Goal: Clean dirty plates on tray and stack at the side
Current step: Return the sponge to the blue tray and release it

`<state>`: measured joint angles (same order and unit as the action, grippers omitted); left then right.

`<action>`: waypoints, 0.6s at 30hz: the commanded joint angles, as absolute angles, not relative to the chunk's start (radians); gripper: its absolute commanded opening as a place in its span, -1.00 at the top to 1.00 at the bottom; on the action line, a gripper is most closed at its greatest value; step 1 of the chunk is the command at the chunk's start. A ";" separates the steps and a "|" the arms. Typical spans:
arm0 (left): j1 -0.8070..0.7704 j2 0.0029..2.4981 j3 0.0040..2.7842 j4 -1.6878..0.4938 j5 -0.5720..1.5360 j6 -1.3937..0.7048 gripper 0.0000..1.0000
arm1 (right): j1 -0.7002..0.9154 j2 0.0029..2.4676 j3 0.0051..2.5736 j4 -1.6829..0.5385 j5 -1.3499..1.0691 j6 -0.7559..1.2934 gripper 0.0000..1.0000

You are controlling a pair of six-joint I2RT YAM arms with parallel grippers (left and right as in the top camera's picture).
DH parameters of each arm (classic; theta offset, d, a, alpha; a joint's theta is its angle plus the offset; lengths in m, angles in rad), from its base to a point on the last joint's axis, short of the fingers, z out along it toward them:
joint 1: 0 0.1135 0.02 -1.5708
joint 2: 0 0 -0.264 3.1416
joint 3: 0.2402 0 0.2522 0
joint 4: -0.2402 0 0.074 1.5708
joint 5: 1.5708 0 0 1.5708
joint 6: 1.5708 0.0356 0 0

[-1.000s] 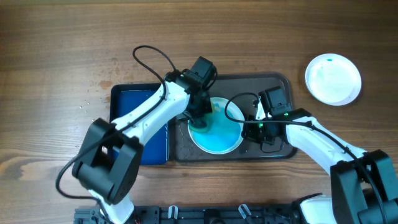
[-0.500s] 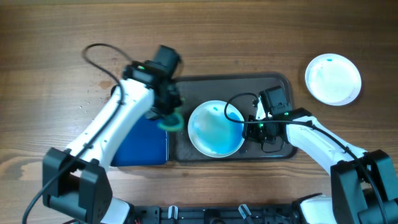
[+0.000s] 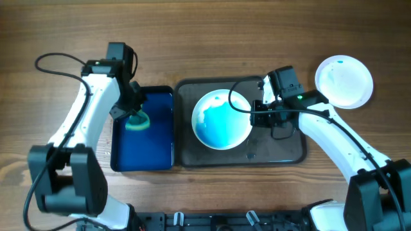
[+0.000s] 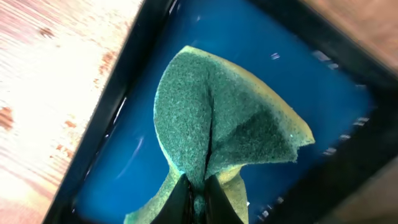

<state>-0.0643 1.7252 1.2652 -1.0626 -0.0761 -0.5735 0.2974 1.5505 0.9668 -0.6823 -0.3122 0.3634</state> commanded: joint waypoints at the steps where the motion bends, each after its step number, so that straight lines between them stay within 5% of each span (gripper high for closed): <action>1: -0.065 1.770 1.185 -1.011 -0.035 -0.546 0.92 | 0.294 1.554 1.026 -0.724 -0.310 0.300 0.91; 18: -0.065 1.790 1.119 -0.946 -0.019 -0.545 0.64 | 0.294 1.554 1.070 -0.754 -0.294 0.310 0.91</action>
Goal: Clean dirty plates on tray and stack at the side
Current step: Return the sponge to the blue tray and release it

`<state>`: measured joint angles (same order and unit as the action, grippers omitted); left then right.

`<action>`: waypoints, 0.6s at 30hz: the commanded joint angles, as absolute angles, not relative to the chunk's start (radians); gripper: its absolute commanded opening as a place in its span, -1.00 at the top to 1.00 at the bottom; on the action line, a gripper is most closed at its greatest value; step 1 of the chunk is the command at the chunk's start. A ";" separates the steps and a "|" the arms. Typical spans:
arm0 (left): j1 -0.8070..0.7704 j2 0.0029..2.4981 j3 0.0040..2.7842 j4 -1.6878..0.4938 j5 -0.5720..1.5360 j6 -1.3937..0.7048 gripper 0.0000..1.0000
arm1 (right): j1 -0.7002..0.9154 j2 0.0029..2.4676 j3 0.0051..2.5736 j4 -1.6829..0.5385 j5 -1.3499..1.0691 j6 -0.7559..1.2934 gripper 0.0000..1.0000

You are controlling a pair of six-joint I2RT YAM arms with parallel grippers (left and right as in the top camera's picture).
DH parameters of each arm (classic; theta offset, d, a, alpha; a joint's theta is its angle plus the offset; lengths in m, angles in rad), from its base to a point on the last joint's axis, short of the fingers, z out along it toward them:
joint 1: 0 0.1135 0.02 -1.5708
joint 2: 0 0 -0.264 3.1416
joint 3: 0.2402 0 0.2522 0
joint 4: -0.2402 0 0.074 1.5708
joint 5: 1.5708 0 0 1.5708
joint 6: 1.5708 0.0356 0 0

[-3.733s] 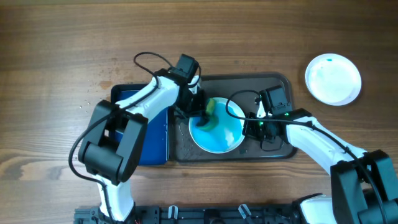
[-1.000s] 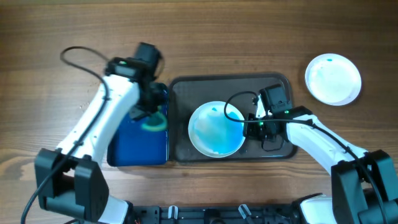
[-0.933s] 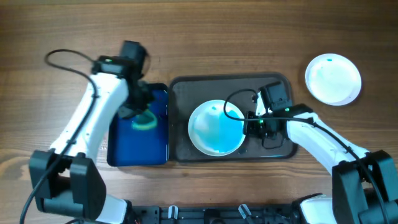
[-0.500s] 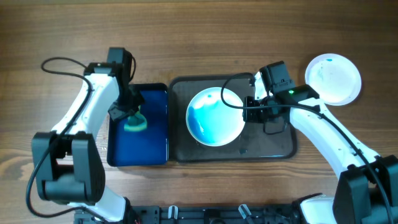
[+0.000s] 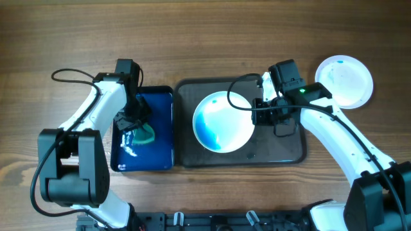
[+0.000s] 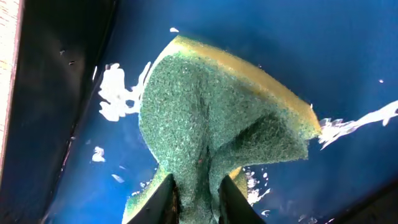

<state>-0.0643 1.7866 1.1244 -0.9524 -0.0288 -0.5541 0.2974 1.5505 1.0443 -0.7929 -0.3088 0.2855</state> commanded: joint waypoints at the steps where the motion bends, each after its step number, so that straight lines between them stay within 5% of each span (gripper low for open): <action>1: -0.065 1.790 1.119 -0.945 -0.019 -0.546 0.63 | 0.294 1.554 1.070 -0.738 -0.283 0.323 0.91; 18: -0.065 1.790 1.119 -0.930 -0.015 -0.546 0.46 | 0.294 1.552 1.070 -0.527 -0.209 0.286 0.91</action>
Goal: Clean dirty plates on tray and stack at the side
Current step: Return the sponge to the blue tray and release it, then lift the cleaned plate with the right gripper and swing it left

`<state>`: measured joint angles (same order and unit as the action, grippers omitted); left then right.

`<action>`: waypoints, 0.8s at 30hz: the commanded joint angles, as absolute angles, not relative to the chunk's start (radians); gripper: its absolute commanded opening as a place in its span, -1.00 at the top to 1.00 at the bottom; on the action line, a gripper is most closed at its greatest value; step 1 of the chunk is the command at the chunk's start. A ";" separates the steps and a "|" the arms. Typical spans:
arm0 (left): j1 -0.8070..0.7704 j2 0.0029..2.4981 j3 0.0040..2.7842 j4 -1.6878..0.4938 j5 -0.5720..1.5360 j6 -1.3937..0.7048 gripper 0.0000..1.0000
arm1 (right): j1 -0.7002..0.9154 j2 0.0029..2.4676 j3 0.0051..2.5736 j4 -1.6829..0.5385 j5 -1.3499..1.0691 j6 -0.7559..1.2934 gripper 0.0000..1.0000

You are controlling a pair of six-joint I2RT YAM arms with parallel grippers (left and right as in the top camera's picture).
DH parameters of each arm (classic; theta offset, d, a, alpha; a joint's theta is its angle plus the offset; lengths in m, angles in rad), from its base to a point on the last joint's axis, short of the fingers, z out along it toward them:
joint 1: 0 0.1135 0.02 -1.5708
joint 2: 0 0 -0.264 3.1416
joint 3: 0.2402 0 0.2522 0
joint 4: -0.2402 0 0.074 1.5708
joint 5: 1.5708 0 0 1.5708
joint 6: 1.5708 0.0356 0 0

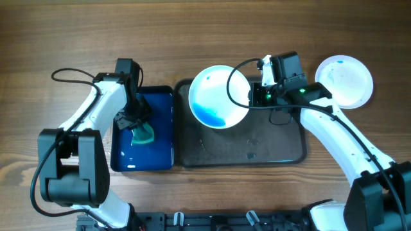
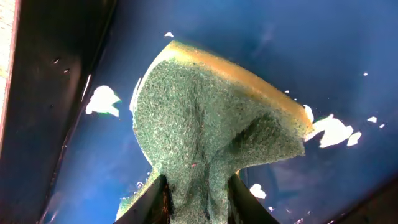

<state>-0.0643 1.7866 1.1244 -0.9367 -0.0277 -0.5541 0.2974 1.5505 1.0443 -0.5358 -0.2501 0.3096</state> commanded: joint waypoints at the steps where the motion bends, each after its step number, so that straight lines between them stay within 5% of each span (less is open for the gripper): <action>1: -0.065 1.790 1.119 -0.929 -0.015 -0.546 0.46 | 0.294 1.551 1.070 -0.524 -0.201 0.265 0.91; 7: -0.065 1.790 1.119 -0.927 -0.015 -0.546 0.37 | 0.294 1.522 1.074 -0.505 -0.174 0.235 0.91; 9: -0.065 1.790 1.119 -0.926 -0.016 -0.545 0.02 | 0.294 1.515 1.078 -0.505 -0.174 0.229 0.91; 10: -0.065 1.790 1.119 -0.926 -0.016 -0.545 -0.42 | 0.294 1.513 1.081 -0.507 -0.175 0.218 0.91; 12: -0.065 1.789 1.119 -0.919 -0.016 -0.530 -0.93 | 0.294 1.510 1.082 -0.510 -0.175 0.210 0.91; 13: -0.065 1.786 1.119 -0.915 -0.017 -0.530 -0.99 | 0.294 1.510 1.082 -0.514 -0.175 0.209 0.92; 24: -0.065 1.474 1.128 -0.935 -0.097 -0.531 -1.00 | 0.294 1.508 1.082 -0.529 -0.175 0.187 0.91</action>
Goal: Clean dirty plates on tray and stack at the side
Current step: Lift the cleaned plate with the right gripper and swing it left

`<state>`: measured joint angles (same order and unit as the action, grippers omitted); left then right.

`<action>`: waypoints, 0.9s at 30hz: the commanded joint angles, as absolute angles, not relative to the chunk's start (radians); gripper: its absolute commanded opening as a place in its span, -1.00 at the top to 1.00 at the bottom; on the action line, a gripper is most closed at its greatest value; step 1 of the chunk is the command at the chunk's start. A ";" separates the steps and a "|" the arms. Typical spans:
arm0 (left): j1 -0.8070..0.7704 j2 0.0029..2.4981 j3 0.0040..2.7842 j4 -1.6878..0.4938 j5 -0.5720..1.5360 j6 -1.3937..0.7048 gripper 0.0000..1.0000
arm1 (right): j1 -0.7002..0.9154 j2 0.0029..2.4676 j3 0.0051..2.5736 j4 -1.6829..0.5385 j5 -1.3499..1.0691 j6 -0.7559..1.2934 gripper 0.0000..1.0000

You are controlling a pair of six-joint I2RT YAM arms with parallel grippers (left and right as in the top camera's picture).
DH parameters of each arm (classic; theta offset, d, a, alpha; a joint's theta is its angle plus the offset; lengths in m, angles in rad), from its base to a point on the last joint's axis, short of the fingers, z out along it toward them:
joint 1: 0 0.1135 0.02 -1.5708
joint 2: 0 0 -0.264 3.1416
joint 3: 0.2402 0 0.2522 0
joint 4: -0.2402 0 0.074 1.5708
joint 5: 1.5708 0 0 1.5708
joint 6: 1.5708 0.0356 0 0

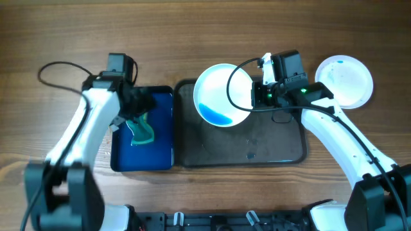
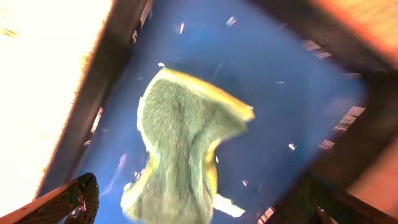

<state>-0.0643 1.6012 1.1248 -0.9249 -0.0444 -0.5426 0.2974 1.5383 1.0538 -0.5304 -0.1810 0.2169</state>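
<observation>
A white plate (image 1: 221,95) smeared with blue is held tilted over the far edge of the dark tray (image 1: 270,151). My right gripper (image 1: 255,96) is shut on its right rim. A green and yellow sponge (image 2: 183,149) lies crumpled in the blue water tray (image 2: 280,93), also seen from overhead as the sponge (image 1: 142,131). My left gripper (image 2: 202,208) hangs above it with its jaws wide apart, one to each side of the sponge and not touching it. From overhead the left gripper (image 1: 137,110) is at the water tray's far left.
A clean white plate (image 1: 343,80) sits on the wooden table at the far right. The blue water tray (image 1: 160,151) adjoins the dark tray's left side. Cables loop above both arms.
My left gripper has opened and let go of the sponge, which now lies in the water tray, and it stands higher. The right gripper holds the plate in nearly the same place.
My left gripper held the pinched sponge over the water tray while the plate lay on the dark tray. Then the sponge was down in the water and the plate tilted. Then the plate was at the tray's far edge. Now the sponge is released.
</observation>
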 commanded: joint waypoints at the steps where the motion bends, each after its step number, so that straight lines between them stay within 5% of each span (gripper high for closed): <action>1: -0.065 1.426 1.128 -0.938 -0.114 -0.530 -1.00 | 0.294 1.508 1.082 -0.530 -0.175 0.183 0.91; 11: -0.065 1.013 1.128 -0.963 -0.276 -0.500 -1.00 | 0.295 1.507 1.098 -0.554 -0.175 0.122 0.92; 27: 0.081 0.901 1.128 -1.070 -0.412 -0.592 -1.00 | 0.566 1.613 1.362 -0.791 -0.044 0.131 0.91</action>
<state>0.0189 0.9401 1.1248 -1.0634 -0.3771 -0.5594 0.5240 1.5467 1.3376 -0.8009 -0.0647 0.1116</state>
